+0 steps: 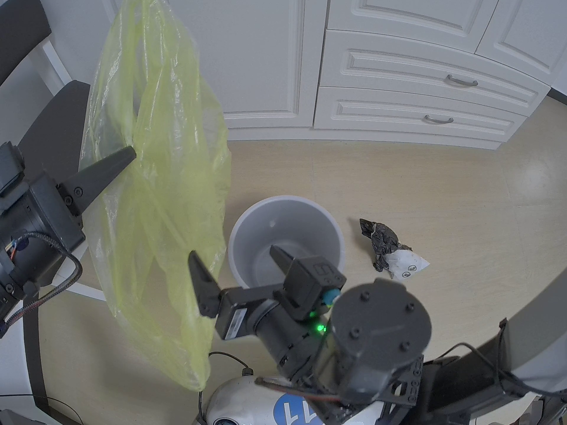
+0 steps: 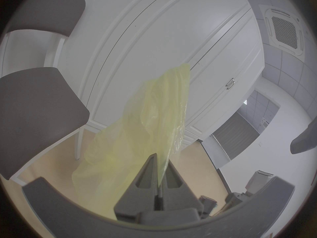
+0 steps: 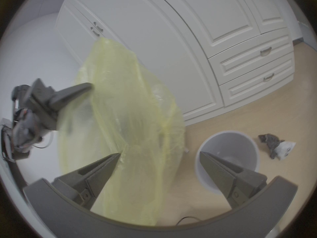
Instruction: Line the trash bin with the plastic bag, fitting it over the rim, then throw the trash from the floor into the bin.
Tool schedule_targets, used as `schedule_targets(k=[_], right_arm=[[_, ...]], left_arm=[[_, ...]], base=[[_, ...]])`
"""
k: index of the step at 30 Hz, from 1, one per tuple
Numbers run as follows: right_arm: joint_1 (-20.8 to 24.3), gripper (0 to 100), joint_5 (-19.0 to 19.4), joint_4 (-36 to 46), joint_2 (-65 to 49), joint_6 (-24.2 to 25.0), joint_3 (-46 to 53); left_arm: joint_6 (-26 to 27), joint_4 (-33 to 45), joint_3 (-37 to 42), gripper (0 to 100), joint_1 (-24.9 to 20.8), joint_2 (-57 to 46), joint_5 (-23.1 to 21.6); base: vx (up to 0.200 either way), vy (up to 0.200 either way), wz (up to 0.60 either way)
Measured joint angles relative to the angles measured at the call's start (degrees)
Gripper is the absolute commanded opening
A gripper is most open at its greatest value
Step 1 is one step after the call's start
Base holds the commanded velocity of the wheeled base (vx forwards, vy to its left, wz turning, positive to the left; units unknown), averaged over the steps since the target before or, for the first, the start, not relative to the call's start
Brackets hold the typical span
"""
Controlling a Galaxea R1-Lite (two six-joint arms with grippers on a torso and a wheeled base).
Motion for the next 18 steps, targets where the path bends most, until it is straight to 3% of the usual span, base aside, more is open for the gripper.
schedule_targets(k=[9, 13, 18], right_arm=[[-8.07, 100, -2.46, -0.29, 1.05, -6.08, -1.40], [-7.35, 100, -2.45, -0.27, 0.41, -5.75, -0.99], [-3.24, 100, -2.38, -0.16, 0.16, -4.25, 0.13]], left_arm=[[0.00, -0.02, 0.00, 0, -0.05, -0.84, 0.02], [-0.06, -0.02, 0.06, 0, -0.05, -0.88, 0.00], [-0.11, -0.06, 0.06, 0, -0.05, -0.73, 0.00]], base=[[0.000, 0.000, 0.00], [0.000, 0.000, 0.00], [0.000, 0.000, 0.00]])
